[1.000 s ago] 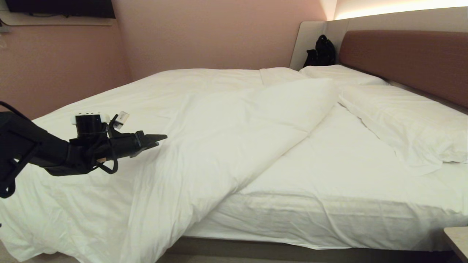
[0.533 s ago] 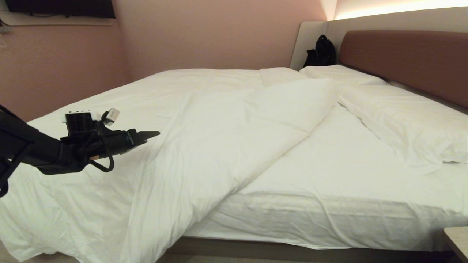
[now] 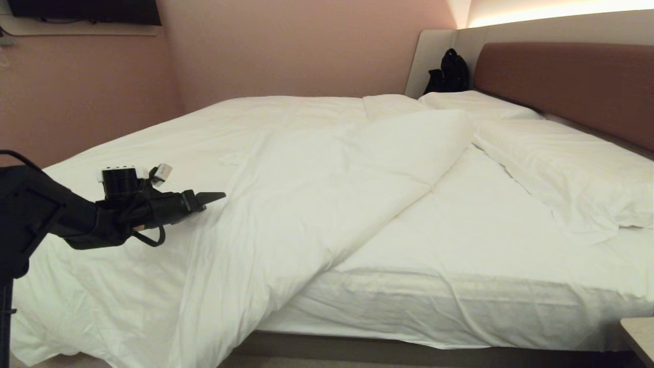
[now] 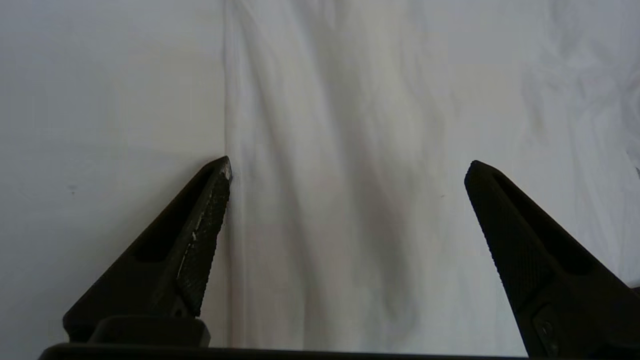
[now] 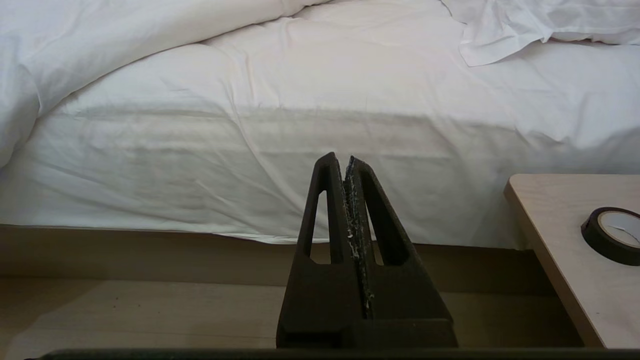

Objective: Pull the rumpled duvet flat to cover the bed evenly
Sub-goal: Hold the folded corner of the quilt

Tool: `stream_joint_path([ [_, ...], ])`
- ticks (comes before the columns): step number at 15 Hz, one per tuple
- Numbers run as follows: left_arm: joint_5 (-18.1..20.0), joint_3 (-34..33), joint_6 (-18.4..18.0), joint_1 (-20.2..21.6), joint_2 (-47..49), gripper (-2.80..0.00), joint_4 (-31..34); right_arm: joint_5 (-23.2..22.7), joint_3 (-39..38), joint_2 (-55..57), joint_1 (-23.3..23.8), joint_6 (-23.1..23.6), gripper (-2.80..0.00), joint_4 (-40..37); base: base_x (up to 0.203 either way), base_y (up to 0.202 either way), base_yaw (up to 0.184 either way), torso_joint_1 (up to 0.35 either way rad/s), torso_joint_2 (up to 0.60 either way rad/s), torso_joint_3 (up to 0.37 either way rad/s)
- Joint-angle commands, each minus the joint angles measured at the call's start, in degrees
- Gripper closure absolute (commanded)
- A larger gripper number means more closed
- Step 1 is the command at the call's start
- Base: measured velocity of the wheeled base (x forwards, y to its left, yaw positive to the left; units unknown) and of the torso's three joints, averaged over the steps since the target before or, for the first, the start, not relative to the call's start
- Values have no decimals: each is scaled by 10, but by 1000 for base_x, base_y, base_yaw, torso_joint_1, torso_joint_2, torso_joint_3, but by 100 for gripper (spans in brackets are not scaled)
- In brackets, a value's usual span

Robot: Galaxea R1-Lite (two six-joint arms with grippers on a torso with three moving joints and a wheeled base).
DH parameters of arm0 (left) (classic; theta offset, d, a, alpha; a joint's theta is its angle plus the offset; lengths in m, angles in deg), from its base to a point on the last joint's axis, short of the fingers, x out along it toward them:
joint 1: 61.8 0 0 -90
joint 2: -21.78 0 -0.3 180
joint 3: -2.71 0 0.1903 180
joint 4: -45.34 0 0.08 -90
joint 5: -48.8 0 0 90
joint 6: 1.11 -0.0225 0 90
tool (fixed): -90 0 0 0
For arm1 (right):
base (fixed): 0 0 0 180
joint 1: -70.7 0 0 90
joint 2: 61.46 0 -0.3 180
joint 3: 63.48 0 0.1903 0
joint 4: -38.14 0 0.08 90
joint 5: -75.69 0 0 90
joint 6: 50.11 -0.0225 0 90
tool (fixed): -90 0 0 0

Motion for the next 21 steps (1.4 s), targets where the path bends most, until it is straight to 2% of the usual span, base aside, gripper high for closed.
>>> stream_joint_path([
  [1, 3, 4, 2, -4, 15, -280, 4, 0, 0, 1, 0, 0, 0, 0, 0, 0, 0, 0, 0, 0],
  [13, 0, 4, 7, -39, -7, -280, 3, 0, 0, 1, 0, 0, 0, 0, 0, 0, 0, 0, 0, 0],
  [14, -8, -1, 6, -38, -15, -280, 1, 0, 0, 1, 0, 0, 0, 0, 0, 0, 0, 0, 0, 0],
  [15, -36, -7, 4, -35, -30, -280, -1, 0, 0, 1, 0, 0, 0, 0, 0, 0, 0, 0, 0, 0],
  [17, -56, -11, 3, -21, -40, -280, -2, 0, 0, 1, 0, 0, 0, 0, 0, 0, 0, 0, 0, 0],
  [21, -64, -11, 5, -3, -55, -280, 3, 0, 0, 1, 0, 0, 0, 0, 0, 0, 0, 0, 0, 0],
])
